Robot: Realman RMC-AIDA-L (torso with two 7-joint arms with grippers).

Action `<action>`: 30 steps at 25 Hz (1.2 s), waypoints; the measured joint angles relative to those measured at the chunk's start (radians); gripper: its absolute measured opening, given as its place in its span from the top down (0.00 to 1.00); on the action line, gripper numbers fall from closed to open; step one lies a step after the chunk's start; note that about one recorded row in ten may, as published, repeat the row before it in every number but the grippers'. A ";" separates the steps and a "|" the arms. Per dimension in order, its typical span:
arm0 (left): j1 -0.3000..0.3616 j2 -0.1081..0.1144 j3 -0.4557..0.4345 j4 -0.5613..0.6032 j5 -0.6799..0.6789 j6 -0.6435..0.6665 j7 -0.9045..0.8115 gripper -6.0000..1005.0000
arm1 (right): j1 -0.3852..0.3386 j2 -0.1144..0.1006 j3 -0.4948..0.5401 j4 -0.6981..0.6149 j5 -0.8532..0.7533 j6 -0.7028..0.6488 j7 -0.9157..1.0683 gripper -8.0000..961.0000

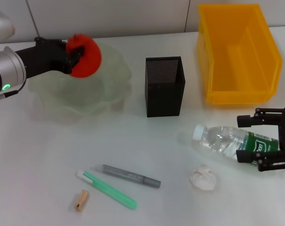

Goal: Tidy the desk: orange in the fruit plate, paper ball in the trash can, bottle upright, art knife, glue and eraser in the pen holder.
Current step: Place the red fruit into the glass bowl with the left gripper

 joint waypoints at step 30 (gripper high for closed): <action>0.054 0.007 -0.063 0.101 -0.035 0.250 -0.008 0.19 | 0.009 -0.005 0.013 0.016 -0.047 0.006 0.030 0.20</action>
